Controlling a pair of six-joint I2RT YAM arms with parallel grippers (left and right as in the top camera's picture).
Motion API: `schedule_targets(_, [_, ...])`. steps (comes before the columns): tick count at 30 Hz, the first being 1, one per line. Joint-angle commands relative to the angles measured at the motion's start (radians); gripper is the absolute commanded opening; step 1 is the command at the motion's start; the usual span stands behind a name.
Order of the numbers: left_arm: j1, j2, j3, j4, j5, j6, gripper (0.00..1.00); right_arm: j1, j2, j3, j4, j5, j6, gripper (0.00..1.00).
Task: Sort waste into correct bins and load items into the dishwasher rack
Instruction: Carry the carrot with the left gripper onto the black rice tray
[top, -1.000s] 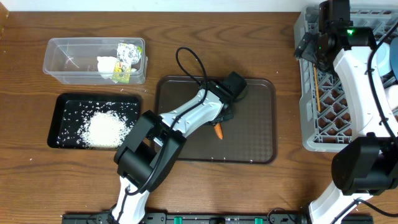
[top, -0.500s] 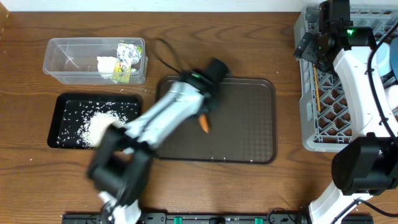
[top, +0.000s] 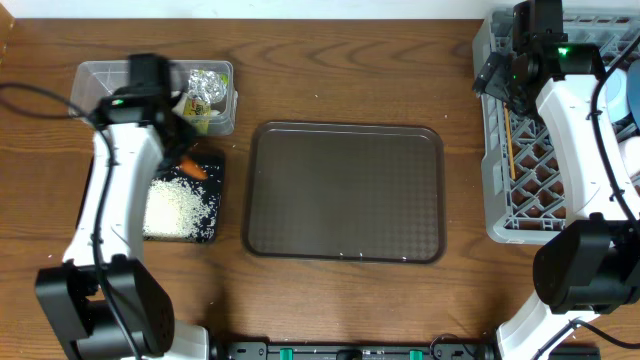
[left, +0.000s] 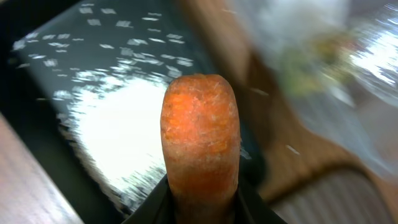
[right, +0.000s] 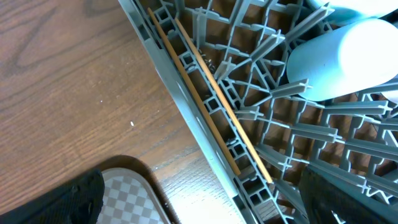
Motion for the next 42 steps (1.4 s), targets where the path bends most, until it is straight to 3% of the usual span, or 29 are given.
schedule_targets(1, [0.062,0.035,-0.043,0.006,-0.014,0.002,0.25,-0.006,0.006,0.0,-0.001,0.011,0.014,0.99])
schedule_targets(21, [0.129,0.22,-0.071,0.072,-0.015,0.002,0.31,-0.006,0.006,0.0,-0.001,0.011,0.014,0.99])
schedule_targets(24, [0.137,0.221,-0.071,0.071,-0.014,0.002,0.46,-0.006,0.006,0.0,-0.001,0.011,0.014,0.99])
schedule_targets(30, [0.149,0.221,-0.071,0.055,-0.014,0.002,0.54,-0.006,0.006,0.0,-0.001,0.011,0.014,0.99])
schedule_targets(38, [0.151,0.134,-0.058,-0.01,-0.012,0.012,0.55,-0.006,0.006,0.0,-0.001,0.011,0.014,0.99])
schedule_targets(42, [0.151,0.008,-0.058,-0.027,0.101,0.108,0.59,-0.006,0.006,0.0,-0.001,0.011,0.014,0.99])
